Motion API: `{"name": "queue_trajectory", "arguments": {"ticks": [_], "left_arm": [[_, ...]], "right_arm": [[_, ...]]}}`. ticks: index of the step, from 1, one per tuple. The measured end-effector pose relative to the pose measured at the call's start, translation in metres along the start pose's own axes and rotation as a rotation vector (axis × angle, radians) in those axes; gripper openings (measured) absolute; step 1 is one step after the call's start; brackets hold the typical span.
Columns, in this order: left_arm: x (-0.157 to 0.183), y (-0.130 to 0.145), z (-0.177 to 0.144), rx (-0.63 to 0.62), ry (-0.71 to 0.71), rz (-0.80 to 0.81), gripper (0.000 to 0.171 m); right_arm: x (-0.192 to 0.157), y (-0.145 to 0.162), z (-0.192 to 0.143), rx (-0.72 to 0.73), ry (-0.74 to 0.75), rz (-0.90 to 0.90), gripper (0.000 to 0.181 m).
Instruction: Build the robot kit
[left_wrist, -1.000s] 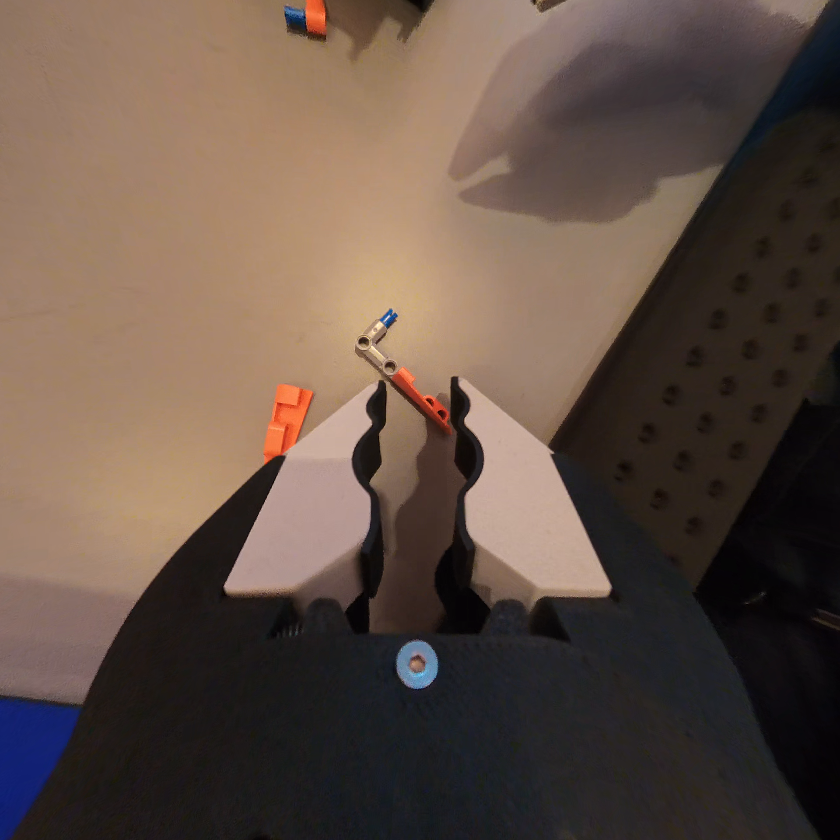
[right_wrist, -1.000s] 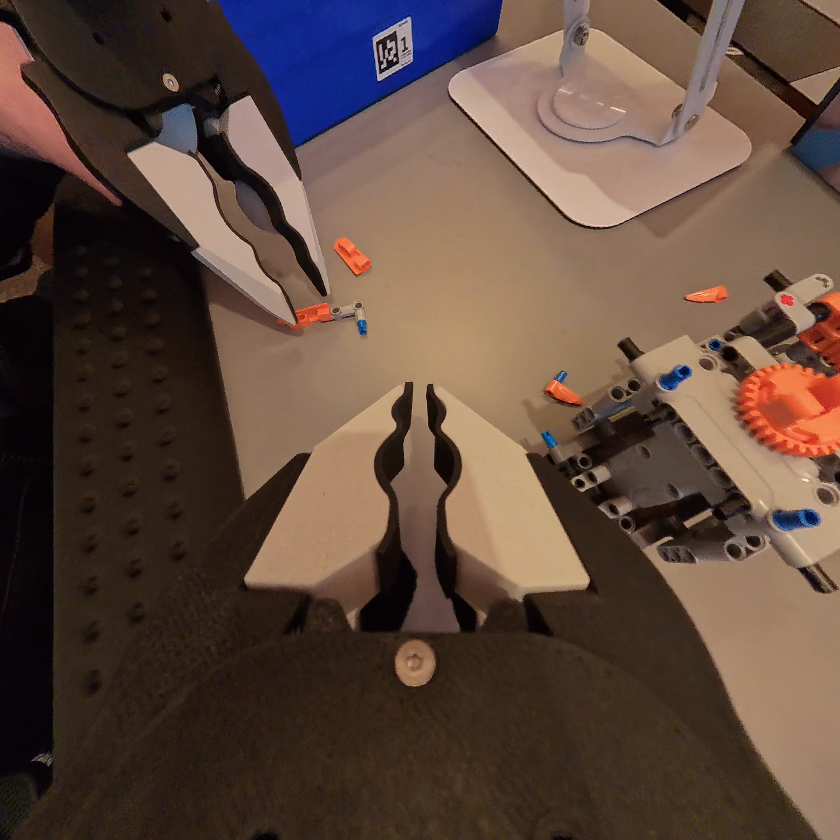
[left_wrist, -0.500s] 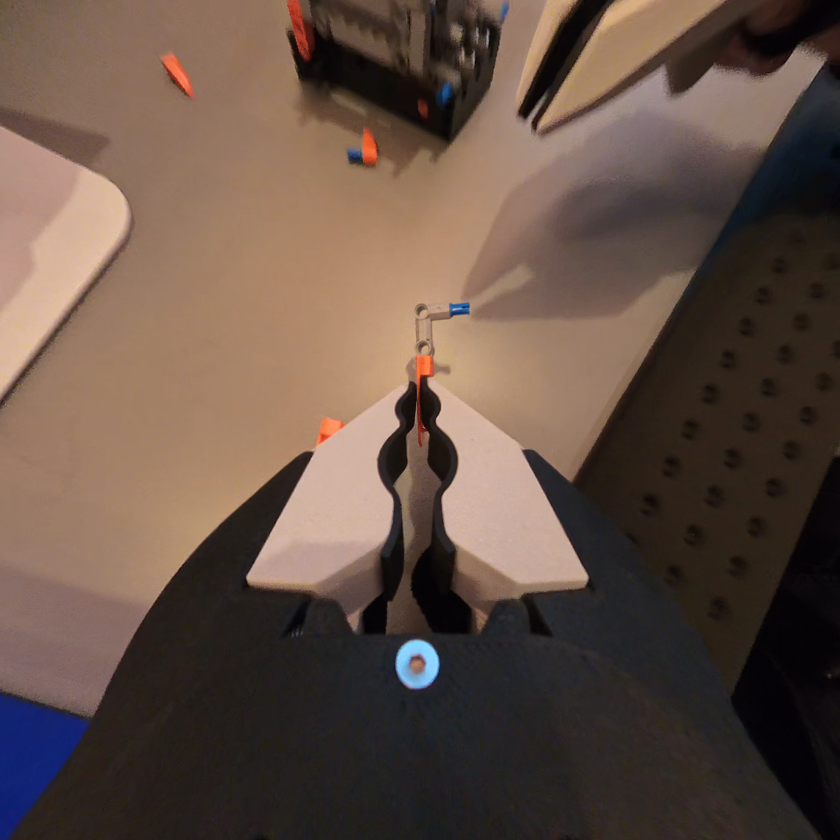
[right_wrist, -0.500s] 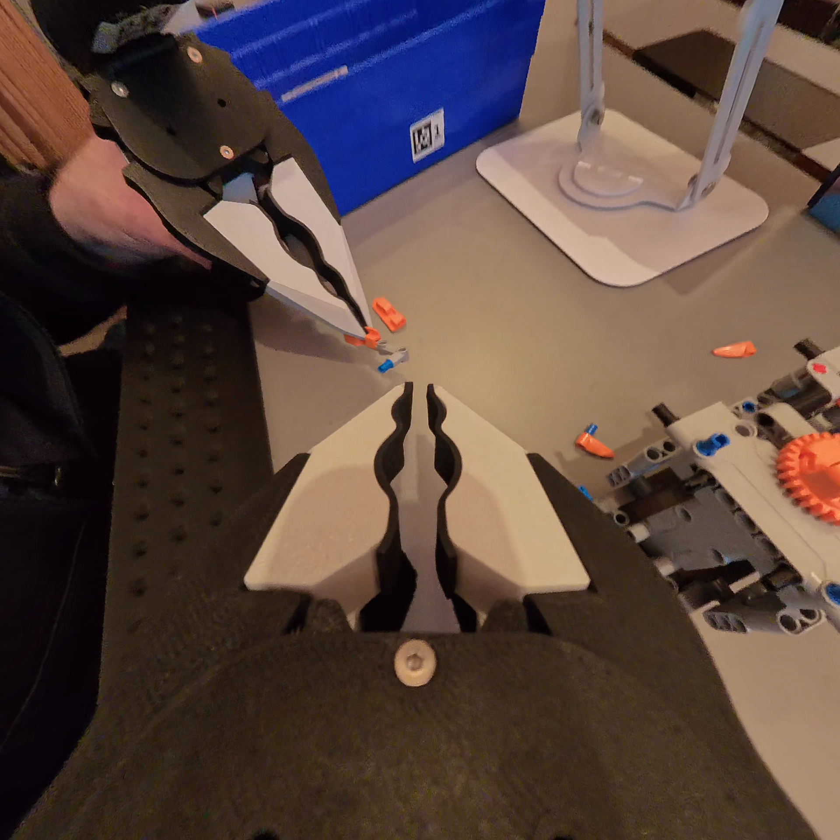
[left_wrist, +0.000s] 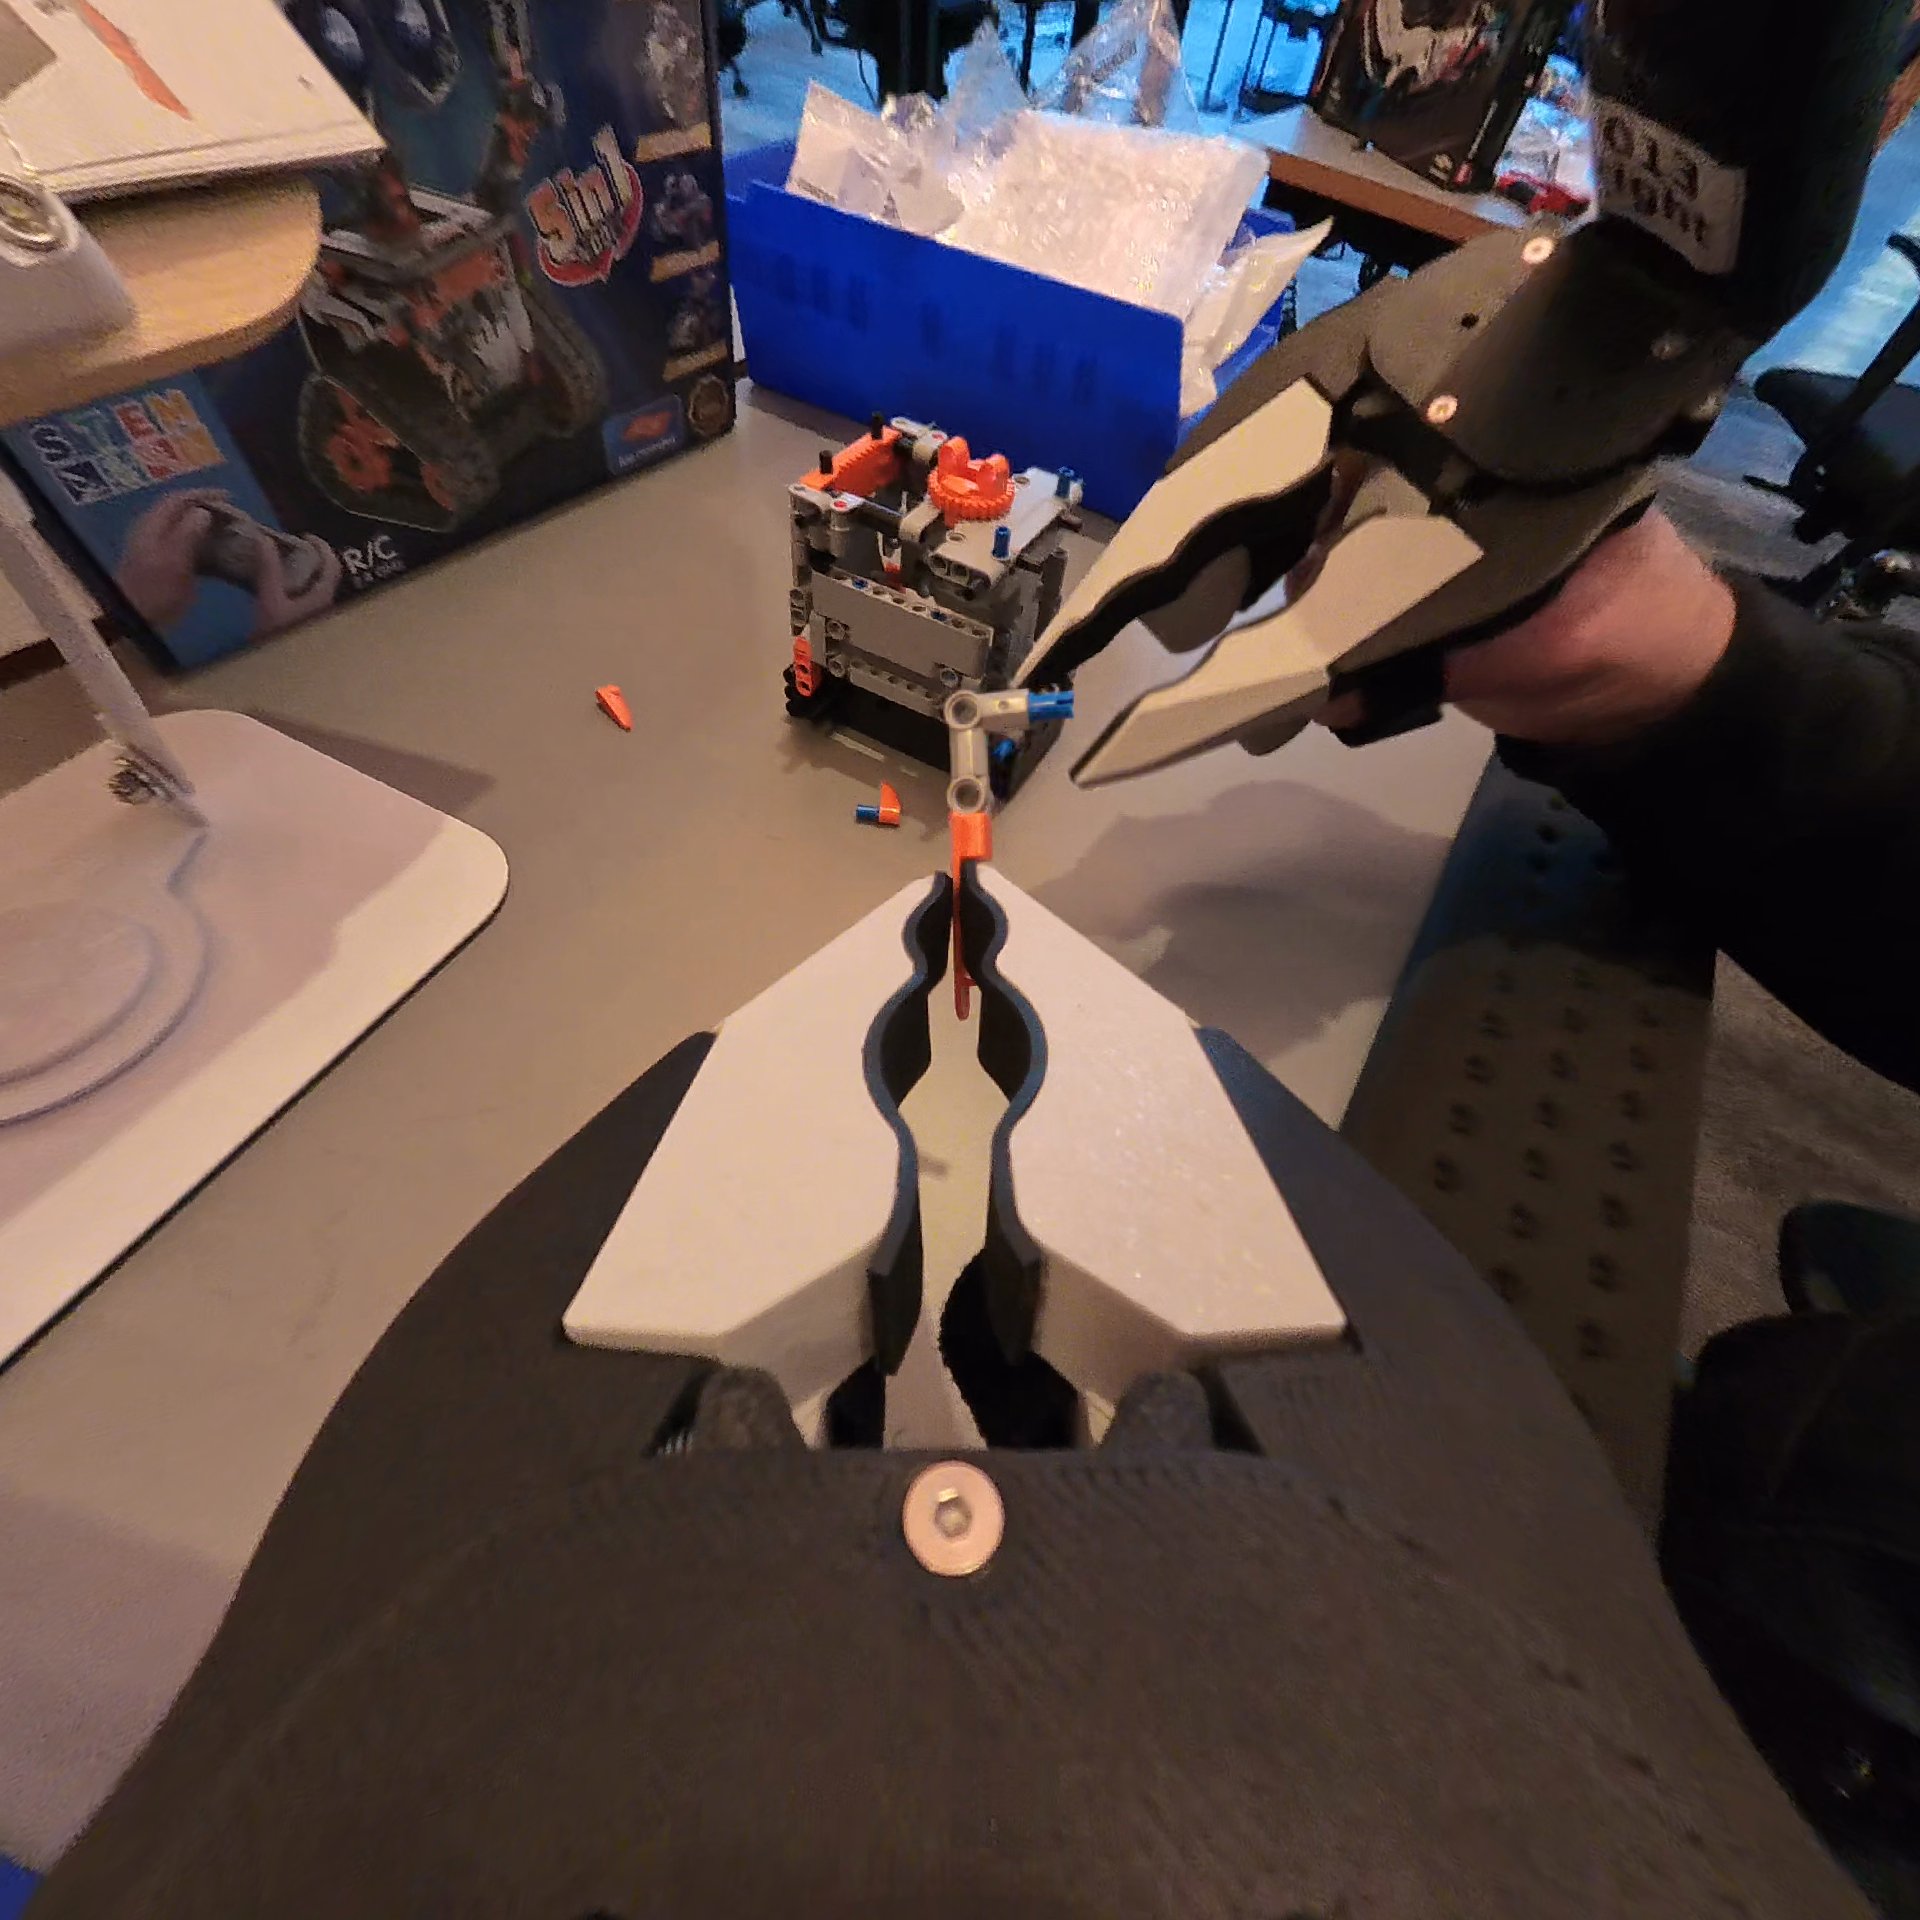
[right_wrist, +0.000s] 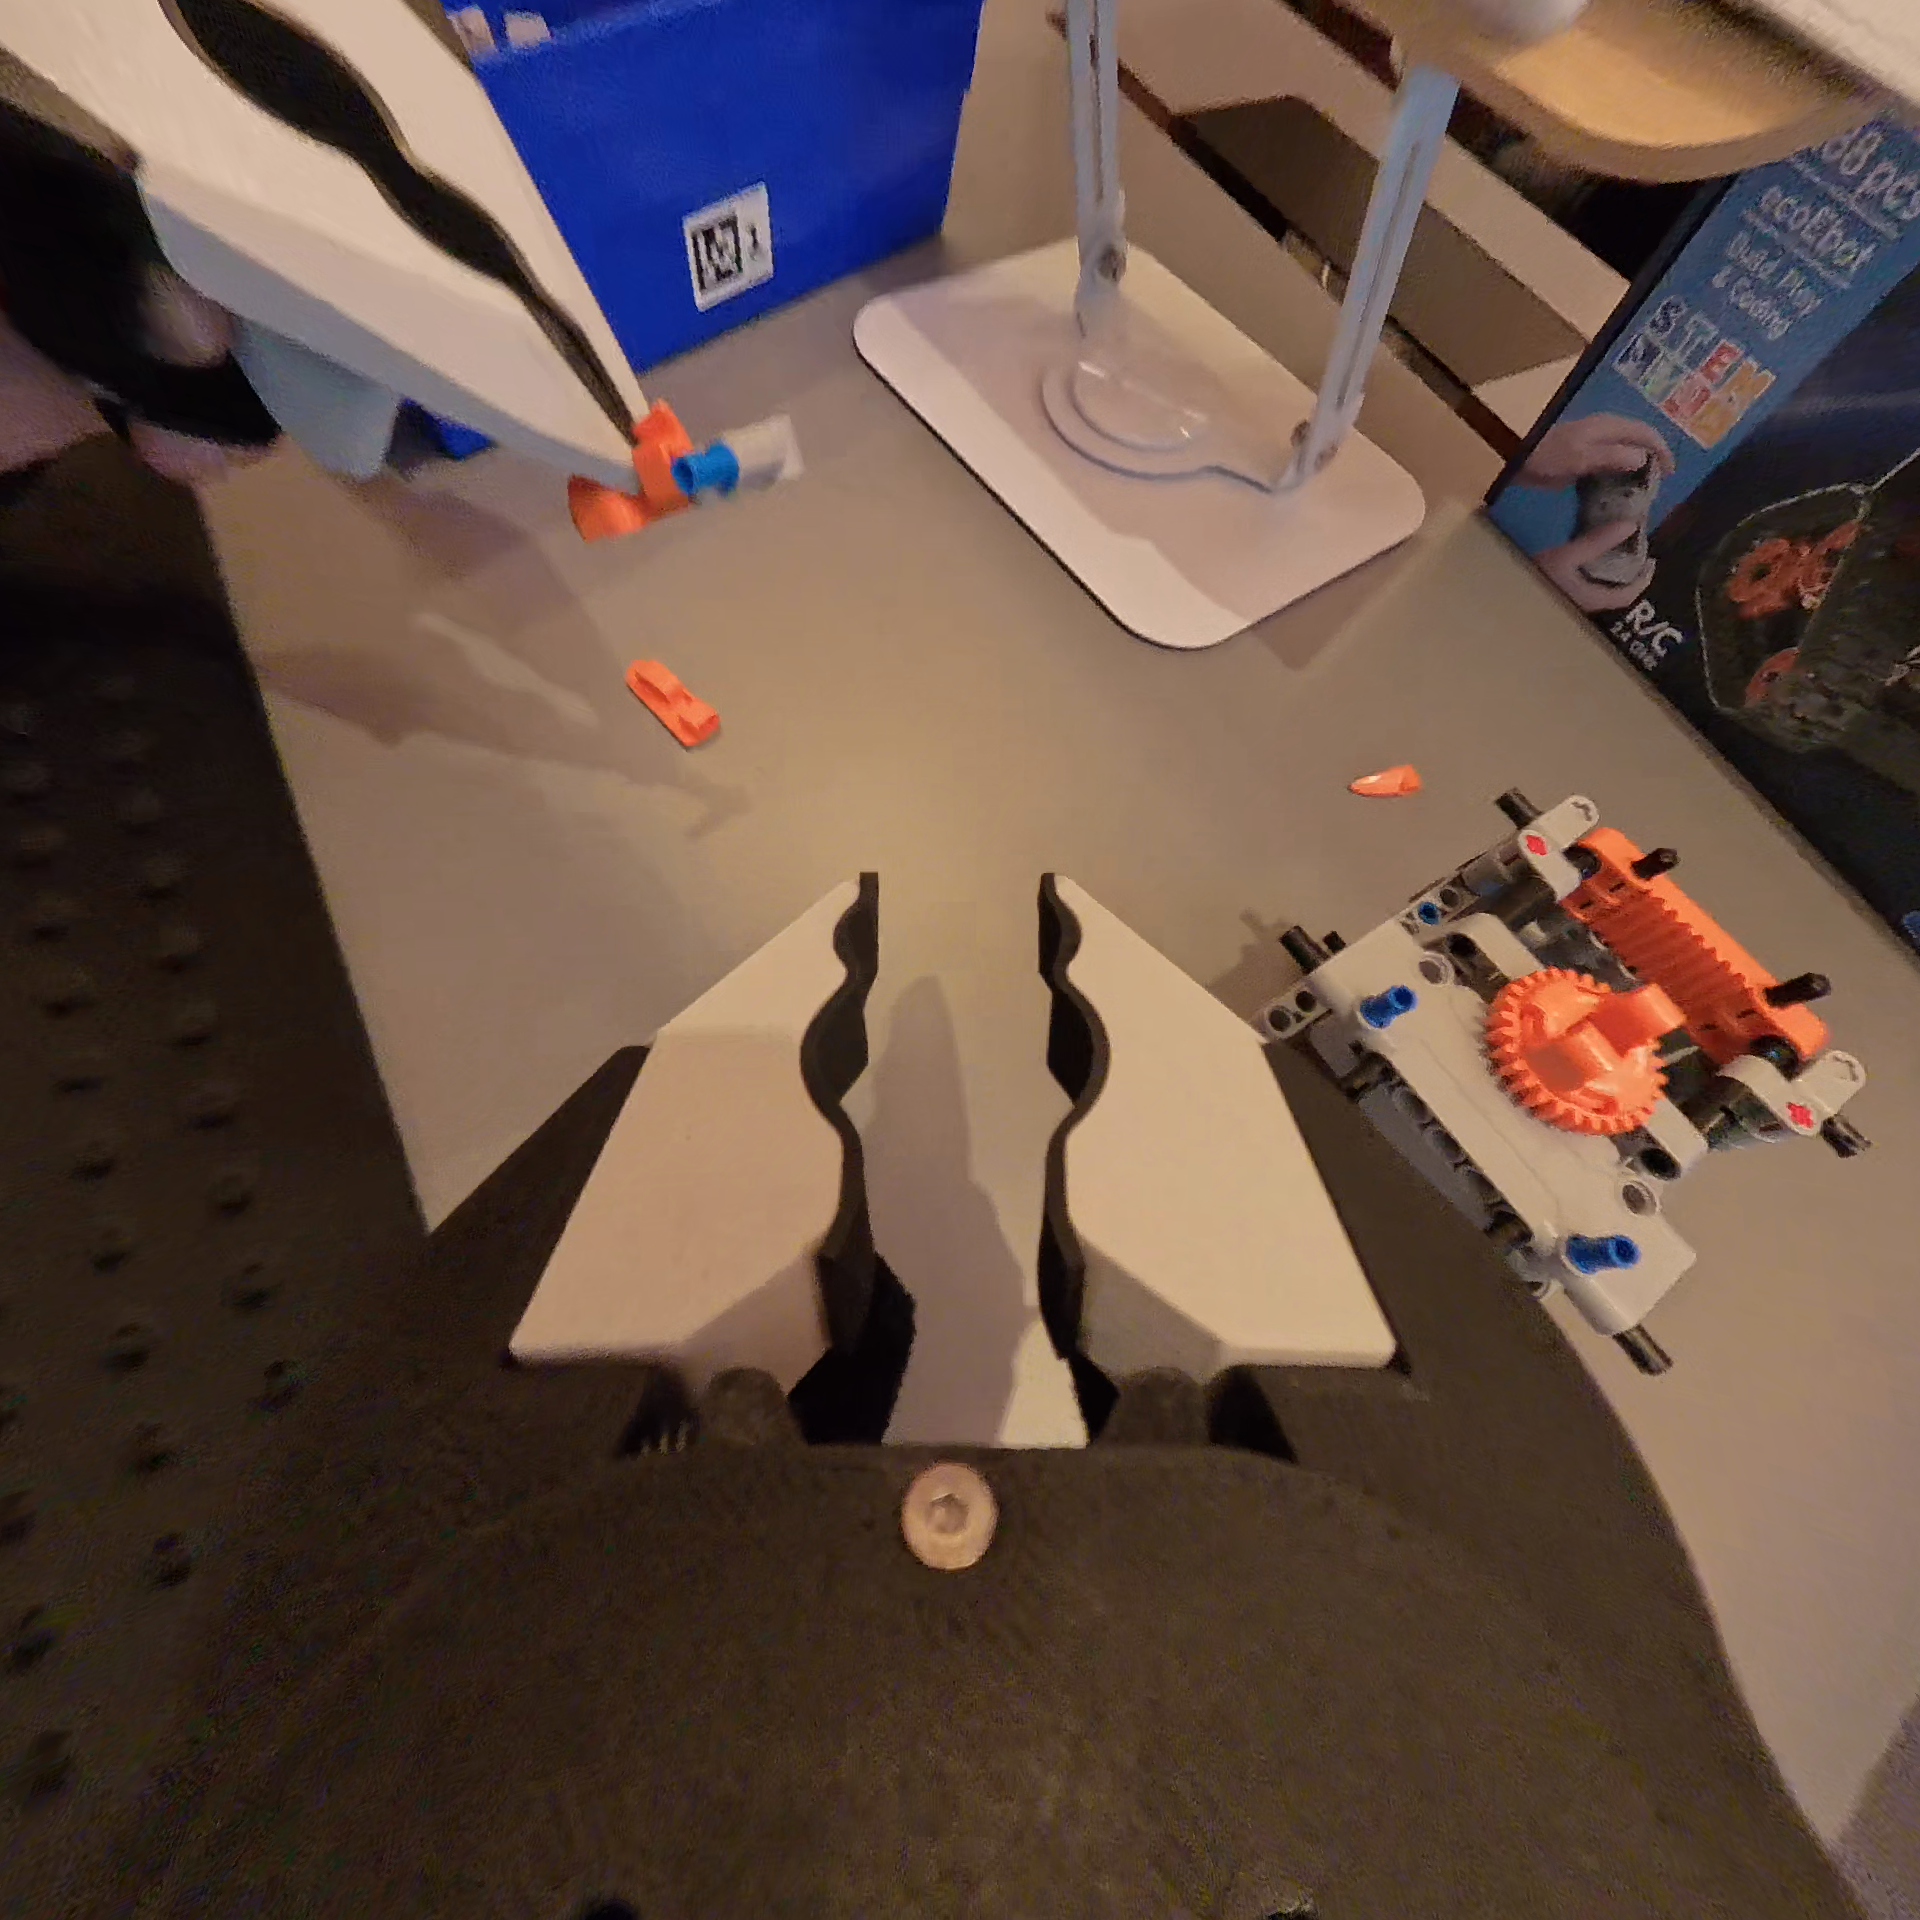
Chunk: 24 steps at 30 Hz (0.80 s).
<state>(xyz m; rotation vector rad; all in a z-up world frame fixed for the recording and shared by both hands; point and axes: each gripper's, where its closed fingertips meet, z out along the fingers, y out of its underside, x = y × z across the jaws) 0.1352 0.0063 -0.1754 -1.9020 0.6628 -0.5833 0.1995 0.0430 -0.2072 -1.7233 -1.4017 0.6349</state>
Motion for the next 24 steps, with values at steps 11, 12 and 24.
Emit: {"name": "queue_trajectory", "arguments": {"ticks": [11,12,24], "left_arm": [[-0.006,0.003,-0.004,0.048,0.044,-0.073,0.0],[-0.006,0.003,-0.004,0.051,0.052,-0.081,0.0],[-0.007,0.005,-0.006,0.052,0.062,-0.106,0.0]], "right_arm": [[0.015,0.043,0.049,-0.266,0.134,-0.078,0.042],[0.02,0.046,0.052,-0.298,0.166,-0.082,0.044],[0.031,0.057,0.076,-0.409,0.201,0.187,0.06]]}}
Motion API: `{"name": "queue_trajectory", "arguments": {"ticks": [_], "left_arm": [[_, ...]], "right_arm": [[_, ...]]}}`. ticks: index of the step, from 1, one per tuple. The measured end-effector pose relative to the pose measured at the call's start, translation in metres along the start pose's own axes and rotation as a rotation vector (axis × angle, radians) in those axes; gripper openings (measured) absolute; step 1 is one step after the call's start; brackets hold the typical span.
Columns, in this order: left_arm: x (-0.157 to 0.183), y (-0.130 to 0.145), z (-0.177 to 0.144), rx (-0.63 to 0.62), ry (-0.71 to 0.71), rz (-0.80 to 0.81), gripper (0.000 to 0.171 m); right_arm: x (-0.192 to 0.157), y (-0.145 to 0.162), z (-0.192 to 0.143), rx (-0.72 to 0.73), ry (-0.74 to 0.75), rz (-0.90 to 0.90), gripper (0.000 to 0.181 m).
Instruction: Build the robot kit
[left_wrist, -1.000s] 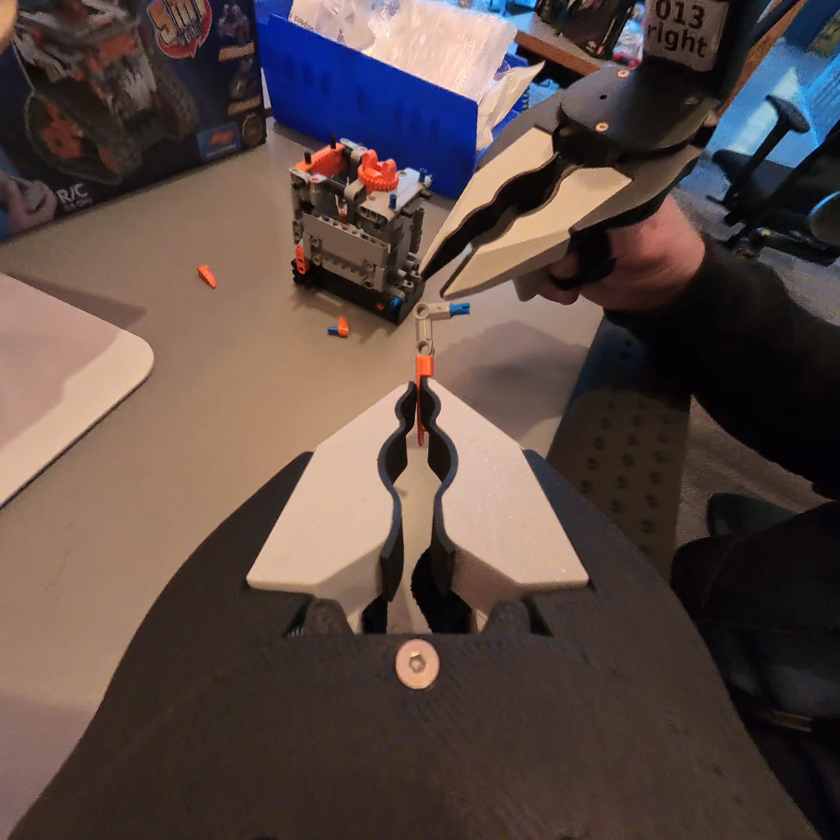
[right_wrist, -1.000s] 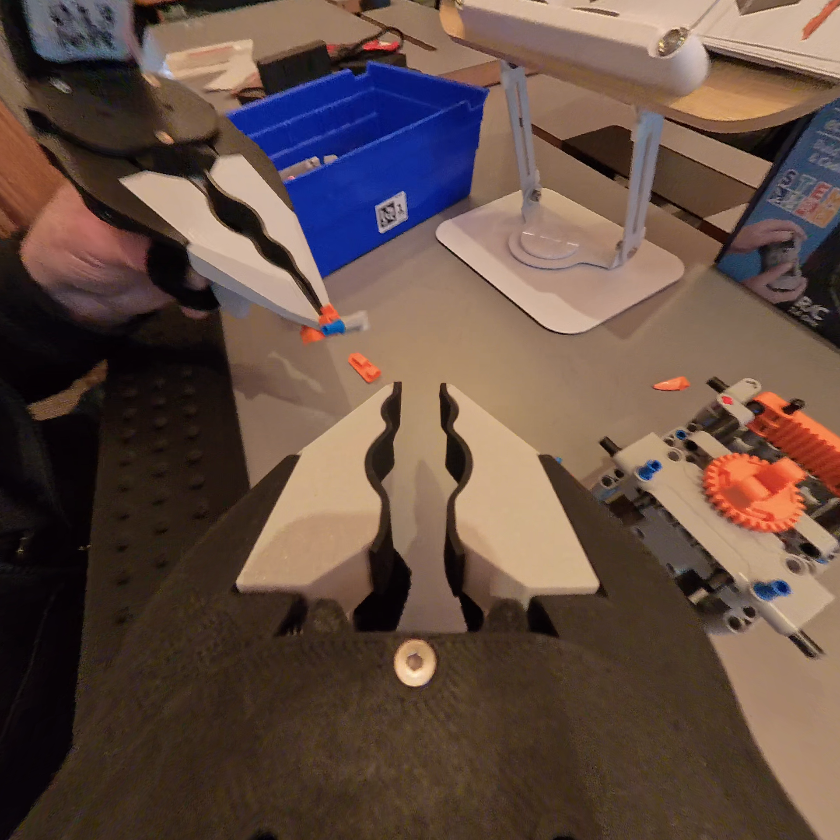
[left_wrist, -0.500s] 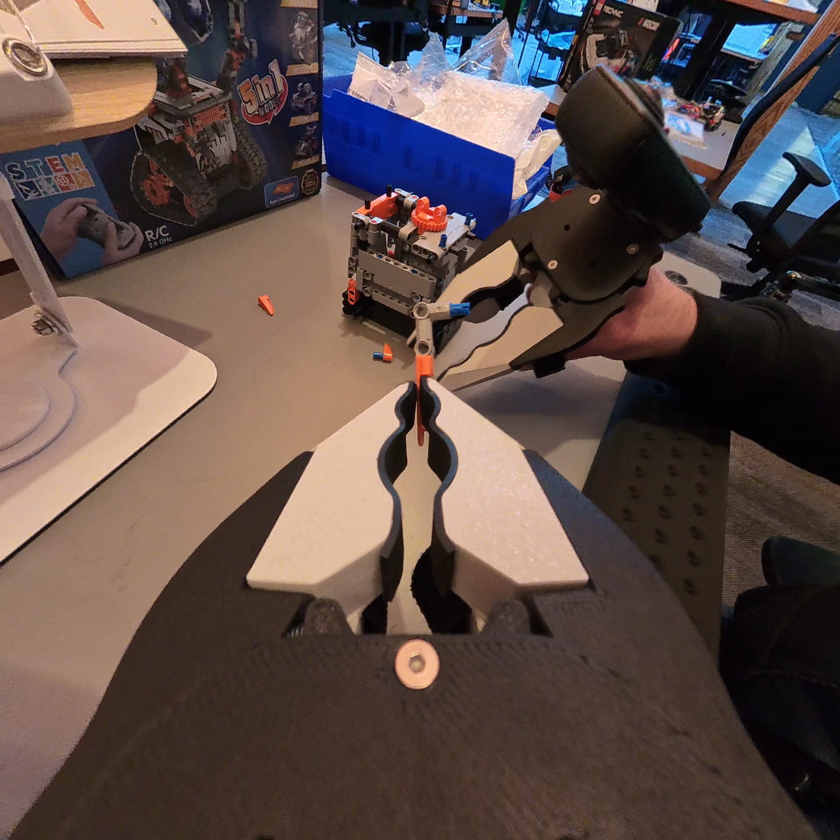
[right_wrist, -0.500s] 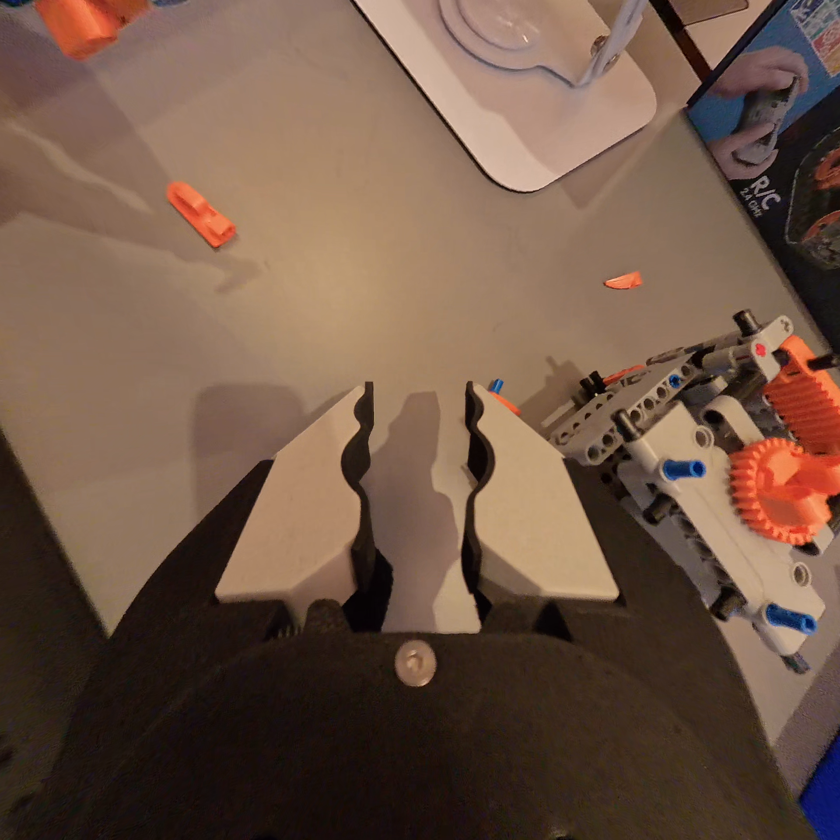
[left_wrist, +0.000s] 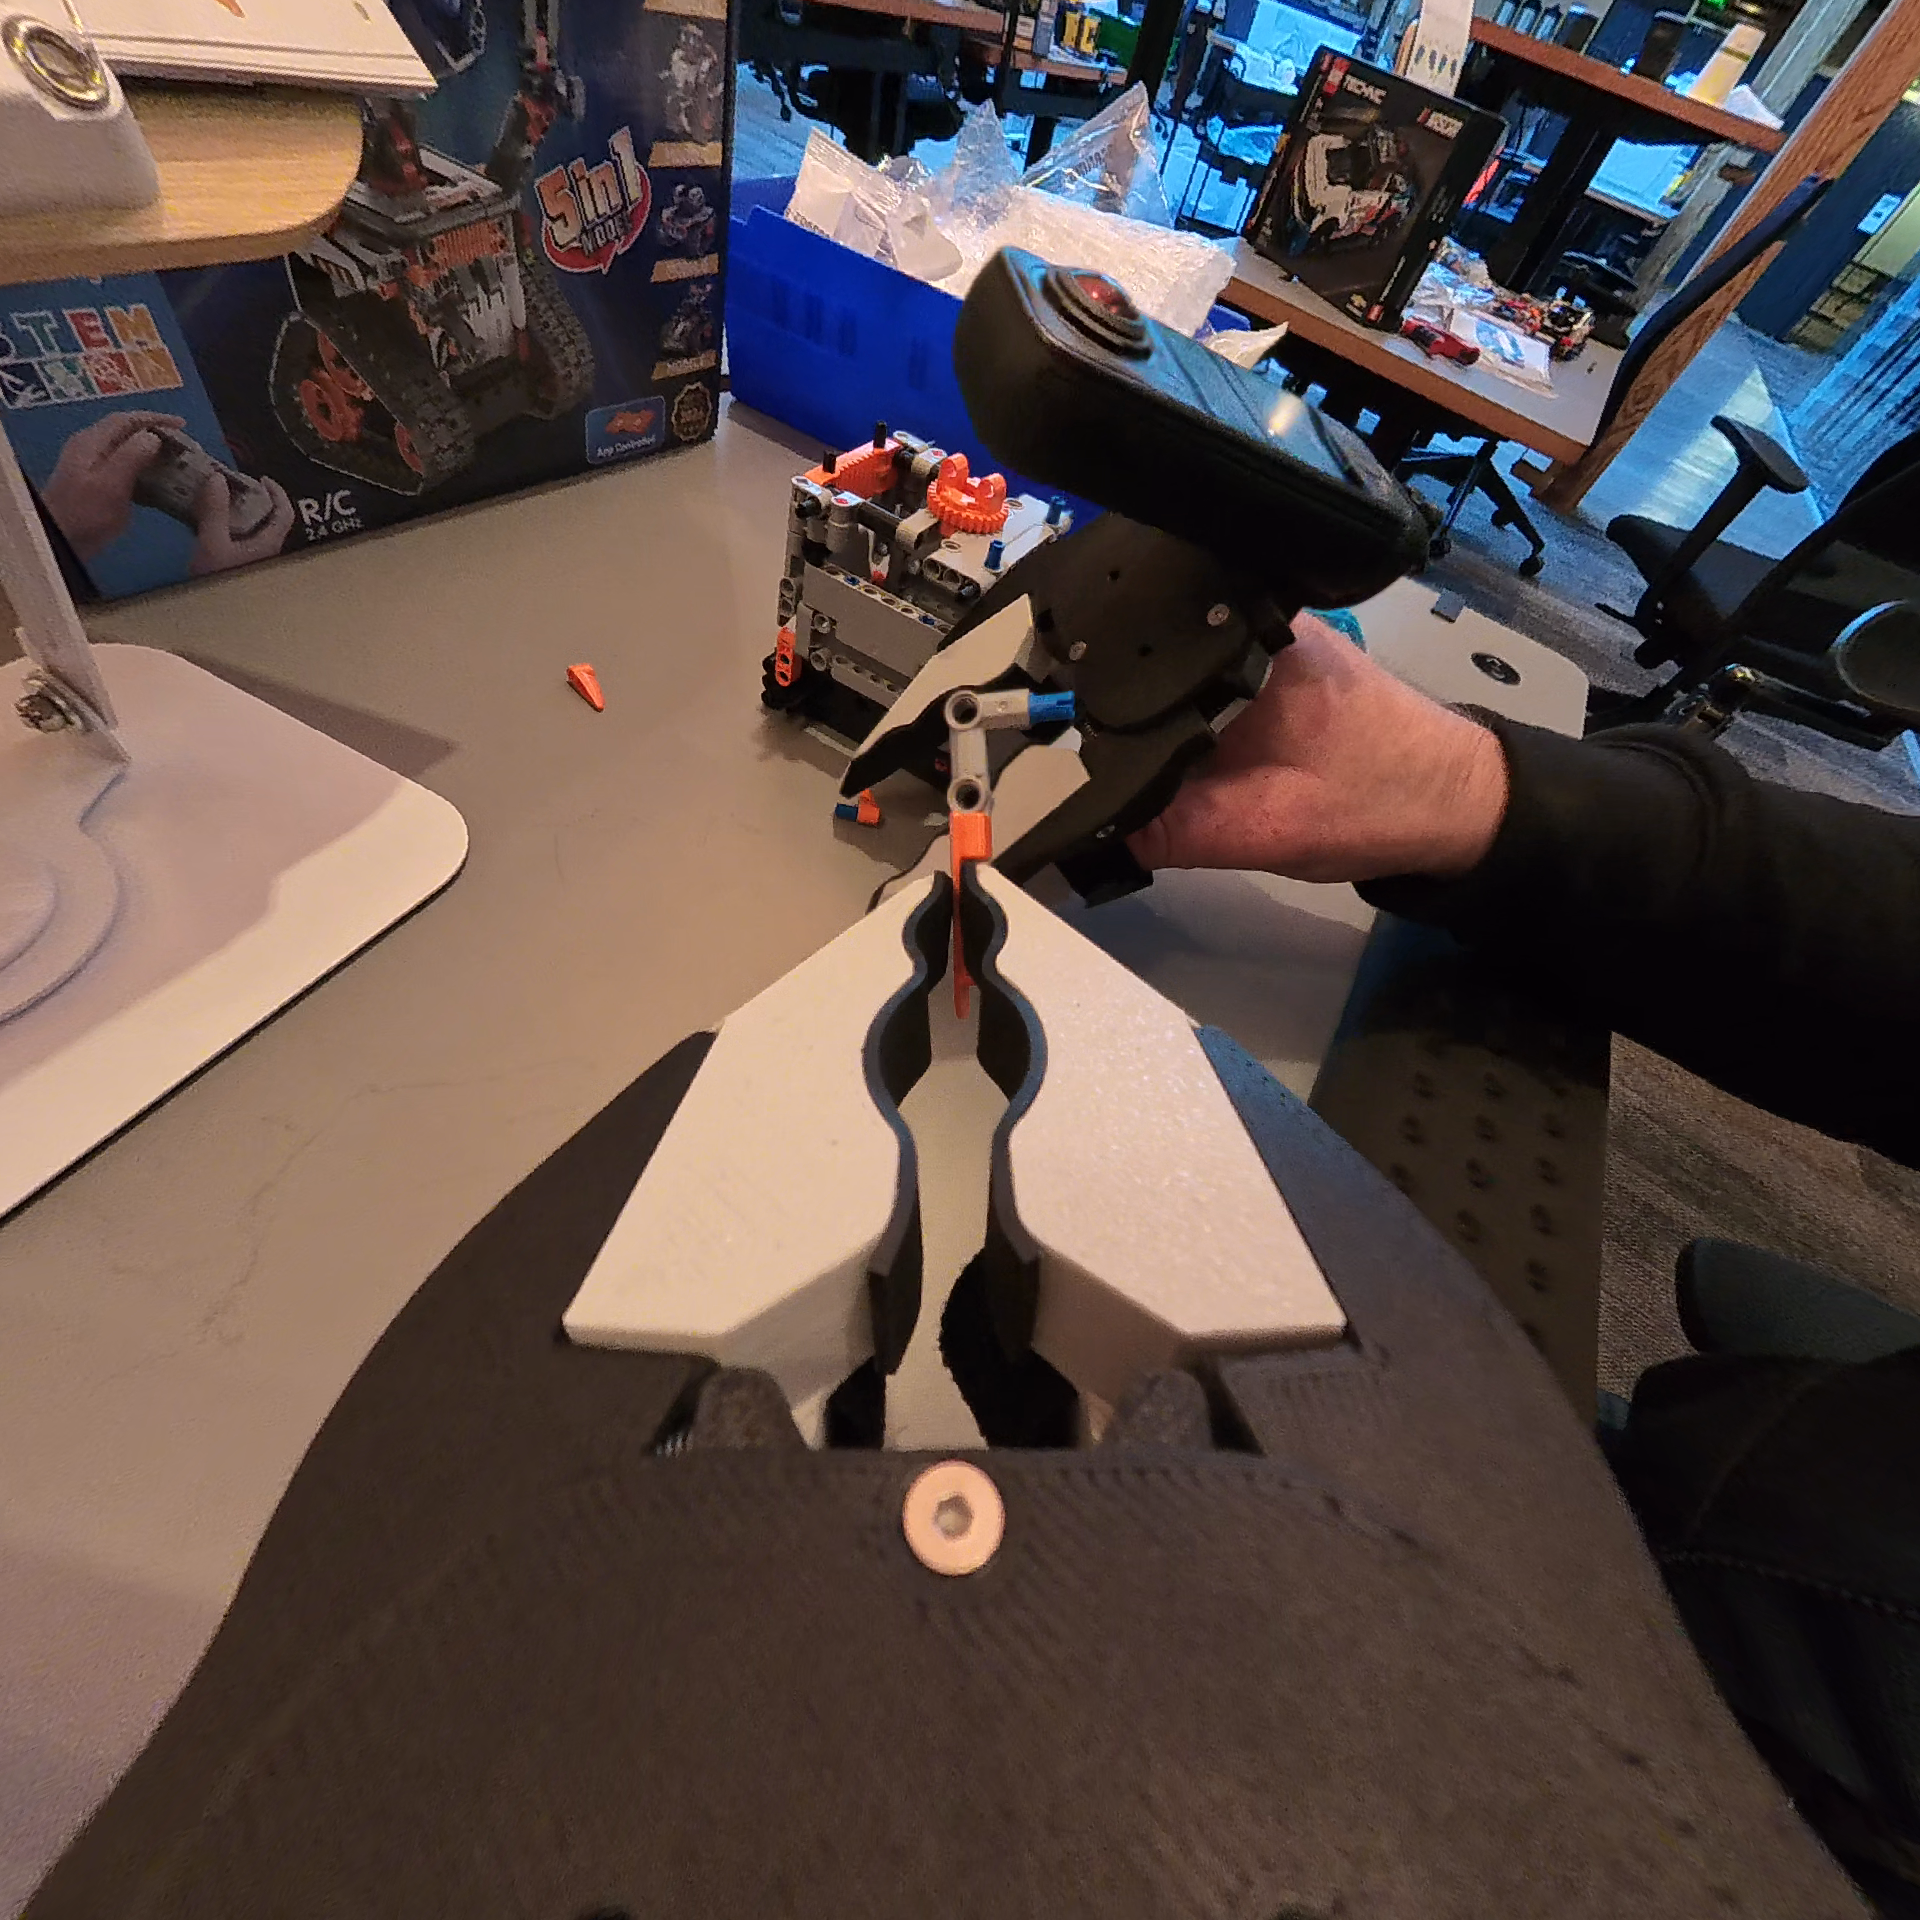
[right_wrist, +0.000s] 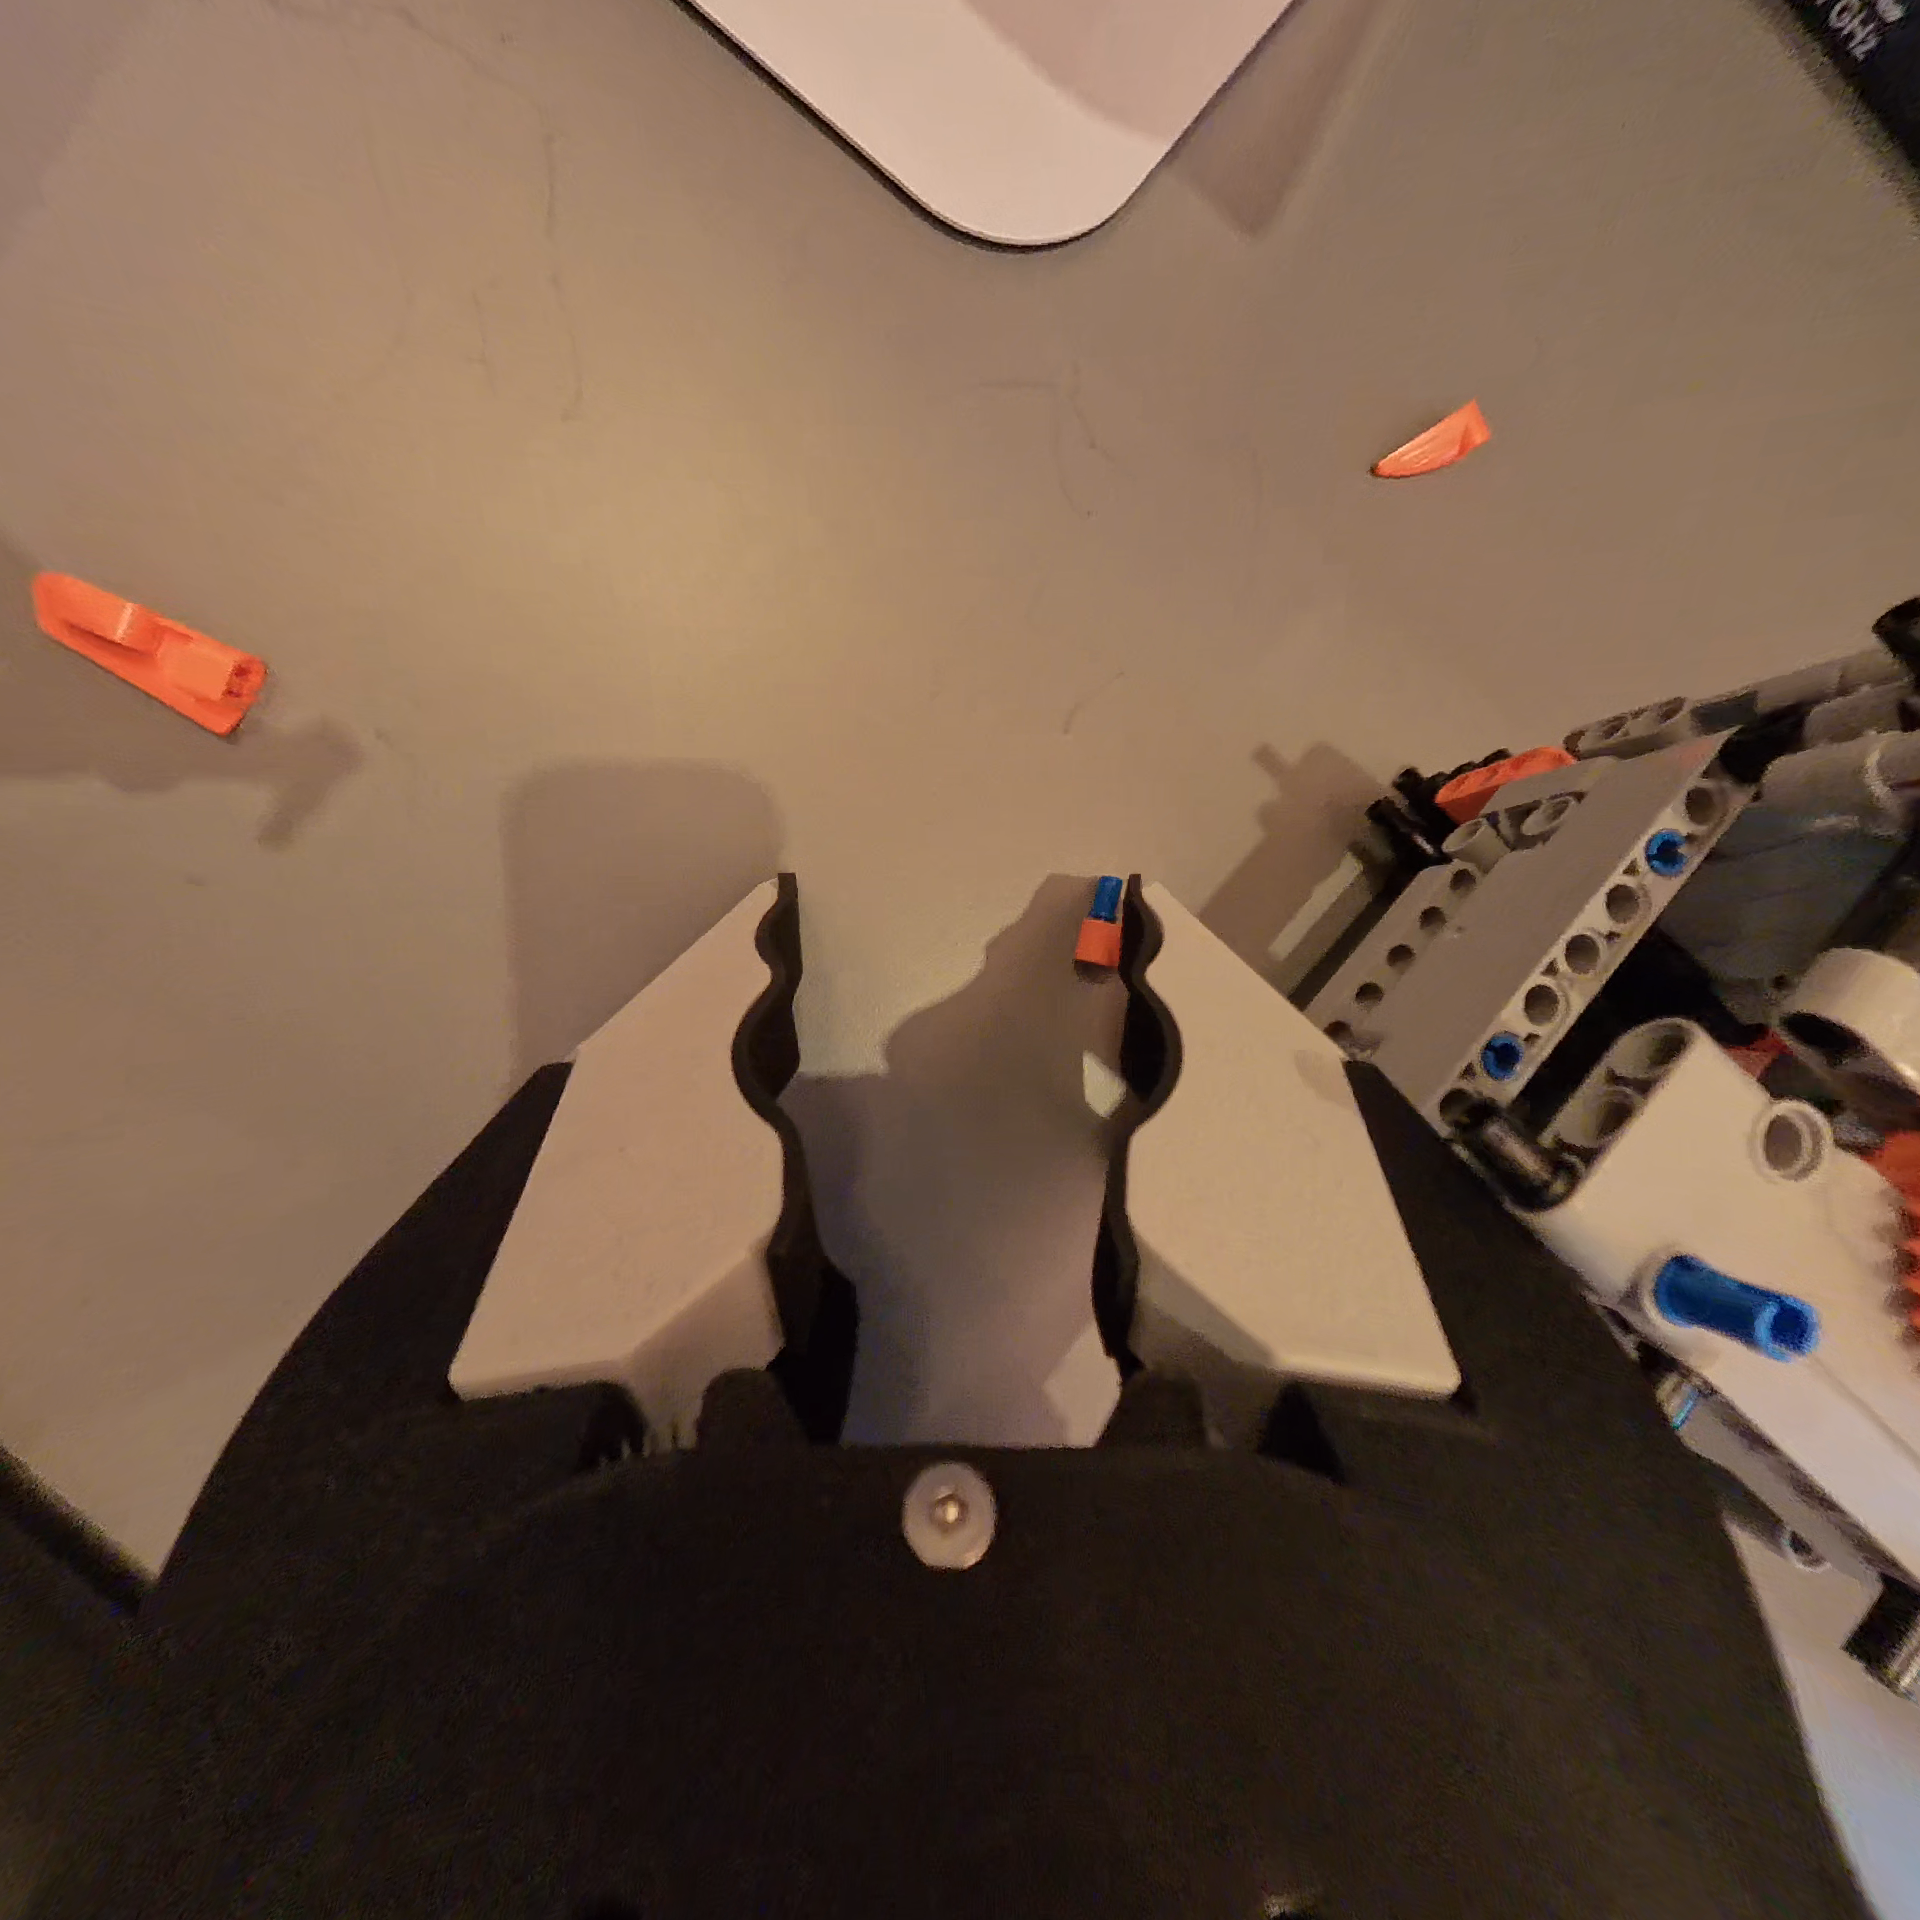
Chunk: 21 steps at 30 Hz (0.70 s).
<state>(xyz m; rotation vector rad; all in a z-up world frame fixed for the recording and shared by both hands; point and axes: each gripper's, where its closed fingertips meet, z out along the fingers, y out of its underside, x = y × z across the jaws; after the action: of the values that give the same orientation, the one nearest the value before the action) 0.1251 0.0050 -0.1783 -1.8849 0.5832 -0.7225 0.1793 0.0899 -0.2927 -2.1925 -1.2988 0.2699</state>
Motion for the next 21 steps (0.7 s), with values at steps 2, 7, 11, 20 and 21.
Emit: {"name": "queue_trajectory", "arguments": {"ticks": [2,7,11,20,21], "left_arm": [[-0.001,0.0,-0.001,0.001,-0.002,-0.002,0.0],[-0.002,0.0,-0.002,0.004,-0.001,-0.01,0.0],[-0.003,0.001,-0.002,0.0,-0.003,-0.013,0.0],[-0.003,0.004,0.0,-0.012,-0.001,-0.017,0.0],[-0.003,0.004,0.0,-0.014,0.0,-0.018,0.0]], "right_arm": [[-0.001,0.0,0.001,0.0,-0.009,0.006,0.057],[-0.002,0.003,-0.001,-0.029,-0.041,0.022,0.051],[-0.015,0.008,-0.009,-0.044,-0.139,0.032,0.043],[-0.065,0.026,-0.047,0.016,-0.327,0.001,0.038],[-0.062,0.027,-0.052,0.038,-0.322,0.024,0.034]]}}
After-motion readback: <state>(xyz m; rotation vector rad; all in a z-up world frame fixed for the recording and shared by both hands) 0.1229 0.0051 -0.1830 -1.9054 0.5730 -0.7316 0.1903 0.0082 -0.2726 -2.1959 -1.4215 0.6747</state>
